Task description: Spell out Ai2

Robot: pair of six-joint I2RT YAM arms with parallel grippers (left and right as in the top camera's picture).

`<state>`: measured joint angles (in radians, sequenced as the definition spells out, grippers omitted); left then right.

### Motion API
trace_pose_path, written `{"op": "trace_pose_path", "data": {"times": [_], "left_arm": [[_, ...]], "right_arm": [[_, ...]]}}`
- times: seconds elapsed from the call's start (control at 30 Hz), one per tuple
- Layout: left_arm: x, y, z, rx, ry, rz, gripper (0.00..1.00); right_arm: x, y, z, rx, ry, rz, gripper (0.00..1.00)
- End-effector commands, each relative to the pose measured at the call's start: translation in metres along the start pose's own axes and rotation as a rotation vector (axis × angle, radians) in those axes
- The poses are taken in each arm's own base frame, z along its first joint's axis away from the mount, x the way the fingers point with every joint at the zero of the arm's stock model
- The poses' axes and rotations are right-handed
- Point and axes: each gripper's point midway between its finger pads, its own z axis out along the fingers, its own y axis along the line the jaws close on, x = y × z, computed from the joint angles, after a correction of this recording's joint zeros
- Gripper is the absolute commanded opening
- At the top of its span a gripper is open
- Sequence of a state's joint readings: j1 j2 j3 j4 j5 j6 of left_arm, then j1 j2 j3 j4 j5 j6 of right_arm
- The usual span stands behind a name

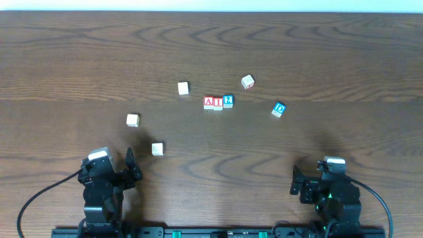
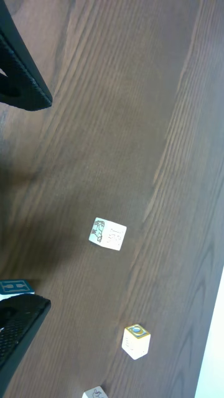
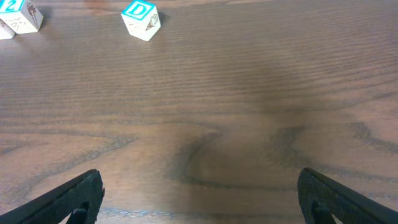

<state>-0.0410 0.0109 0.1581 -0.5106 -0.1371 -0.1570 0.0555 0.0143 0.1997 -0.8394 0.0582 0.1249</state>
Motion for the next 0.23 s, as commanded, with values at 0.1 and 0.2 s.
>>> {"op": "trace_pose_path", "data": {"times": [0.1,0.2], "left_arm": [[0.0054,0.0019,0.0030,-0.008,0.007,0.007,0.95],[0.0054,0.0019,0.0030,-0.008,0.007,0.007,0.95]], "right_arm": [[0.0035,-0.0001,0.0020,-0.003,0.006,0.006,0.99],[0.0035,-0.0001,0.0020,-0.003,0.006,0.006,0.99]]}}
